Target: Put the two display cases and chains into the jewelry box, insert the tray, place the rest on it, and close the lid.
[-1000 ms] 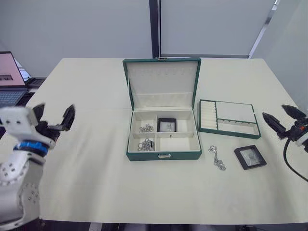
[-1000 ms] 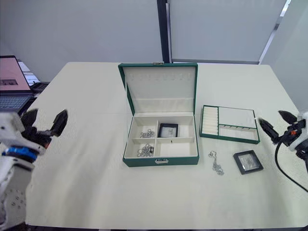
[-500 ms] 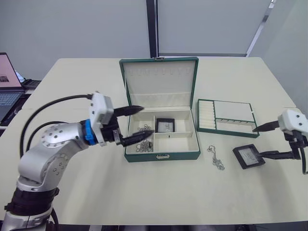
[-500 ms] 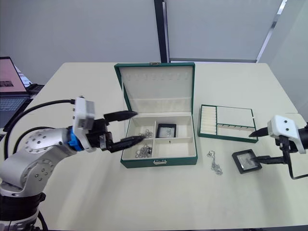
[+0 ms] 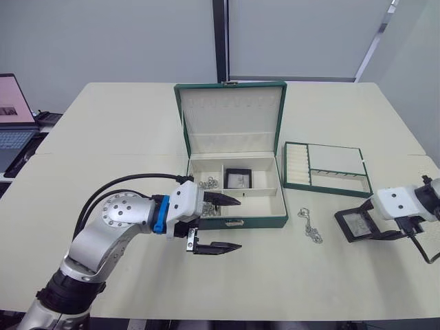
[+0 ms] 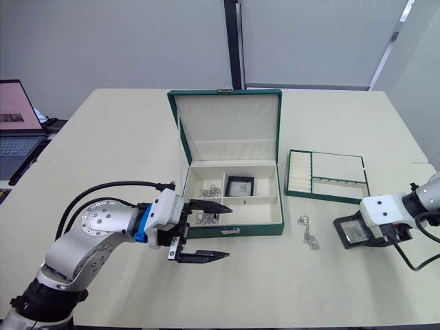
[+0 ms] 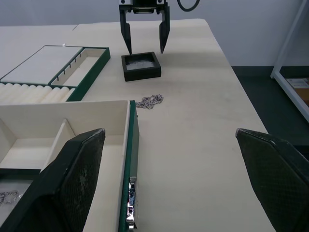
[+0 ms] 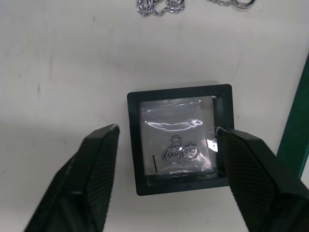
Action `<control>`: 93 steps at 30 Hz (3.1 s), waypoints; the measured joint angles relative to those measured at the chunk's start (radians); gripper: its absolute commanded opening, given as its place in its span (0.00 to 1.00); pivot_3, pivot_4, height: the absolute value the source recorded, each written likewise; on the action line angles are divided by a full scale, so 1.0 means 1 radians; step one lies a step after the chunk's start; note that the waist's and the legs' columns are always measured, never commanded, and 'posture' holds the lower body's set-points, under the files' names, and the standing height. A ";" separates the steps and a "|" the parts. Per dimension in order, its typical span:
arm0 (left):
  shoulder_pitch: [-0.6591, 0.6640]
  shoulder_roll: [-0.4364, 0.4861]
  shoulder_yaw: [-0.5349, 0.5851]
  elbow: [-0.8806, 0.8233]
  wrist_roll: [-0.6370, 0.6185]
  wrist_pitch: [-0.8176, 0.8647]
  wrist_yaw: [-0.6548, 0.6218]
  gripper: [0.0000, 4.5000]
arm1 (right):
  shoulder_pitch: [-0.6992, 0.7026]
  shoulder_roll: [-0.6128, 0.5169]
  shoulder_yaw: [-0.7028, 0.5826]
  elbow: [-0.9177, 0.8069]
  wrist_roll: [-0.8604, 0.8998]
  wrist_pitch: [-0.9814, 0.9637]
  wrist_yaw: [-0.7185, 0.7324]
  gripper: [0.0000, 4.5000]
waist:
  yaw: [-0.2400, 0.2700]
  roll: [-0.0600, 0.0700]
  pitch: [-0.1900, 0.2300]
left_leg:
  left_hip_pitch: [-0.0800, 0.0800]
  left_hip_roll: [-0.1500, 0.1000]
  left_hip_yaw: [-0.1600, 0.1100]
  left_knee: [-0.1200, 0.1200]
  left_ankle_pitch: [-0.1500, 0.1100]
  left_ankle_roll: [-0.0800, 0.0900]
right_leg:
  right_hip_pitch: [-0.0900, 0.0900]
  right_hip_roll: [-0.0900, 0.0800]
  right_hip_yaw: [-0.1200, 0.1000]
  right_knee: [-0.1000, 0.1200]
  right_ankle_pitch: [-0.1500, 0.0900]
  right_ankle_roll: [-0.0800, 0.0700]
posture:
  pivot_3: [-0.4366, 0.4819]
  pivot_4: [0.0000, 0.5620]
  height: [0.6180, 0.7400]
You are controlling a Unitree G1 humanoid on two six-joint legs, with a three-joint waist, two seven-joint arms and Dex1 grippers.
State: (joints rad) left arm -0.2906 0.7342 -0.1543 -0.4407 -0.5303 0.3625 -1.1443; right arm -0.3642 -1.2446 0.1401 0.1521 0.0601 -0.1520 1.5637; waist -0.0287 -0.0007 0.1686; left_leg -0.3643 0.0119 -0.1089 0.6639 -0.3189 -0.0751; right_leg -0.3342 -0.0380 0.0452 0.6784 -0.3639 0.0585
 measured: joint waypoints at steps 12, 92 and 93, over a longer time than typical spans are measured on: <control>-0.025 -0.042 -0.018 0.001 0.037 0.000 0.016 1.00 | 0.043 0.008 0.001 -0.011 -0.007 -0.009 -0.018 0.48 | -0.001 0.000 0.000 | 0.000 0.000 0.000 0.000 0.000 0.000 | 0.000 0.000 0.000 0.000 0.000 0.000 | 0.48 0.27 1.00; 0.503 -0.118 0.421 -0.268 -0.074 0.063 0.379 1.00 | -0.858 0.500 0.399 -0.297 0.346 1.091 -0.149 0.00 | -0.004 0.000 0.000 | -0.001 0.000 -0.006 -0.001 0.000 0.000 | -0.004 -0.001 -0.003 0.002 0.000 0.000 | 0.48 0.27 1.00; 0.516 -0.126 0.420 -0.276 -0.072 0.058 0.390 1.00 | -0.863 0.521 0.416 -0.277 0.337 1.106 -0.152 0.00 | -0.005 0.000 0.000 | 0.000 0.000 -0.006 -0.002 0.000 0.000 | -0.004 -0.001 -0.003 0.003 0.000 0.000 | 0.48 0.27 1.00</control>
State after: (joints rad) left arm 0.2257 0.6078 0.2659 -0.7165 -0.6027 0.4200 -0.7542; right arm -1.2275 -0.7239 0.5558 -0.1251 0.3974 0.9537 1.4114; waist -0.0336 -0.0009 0.1684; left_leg -0.3647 0.0119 -0.1146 0.6622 -0.3189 -0.0749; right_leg -0.3384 -0.0392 0.0426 0.6810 -0.3638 0.0583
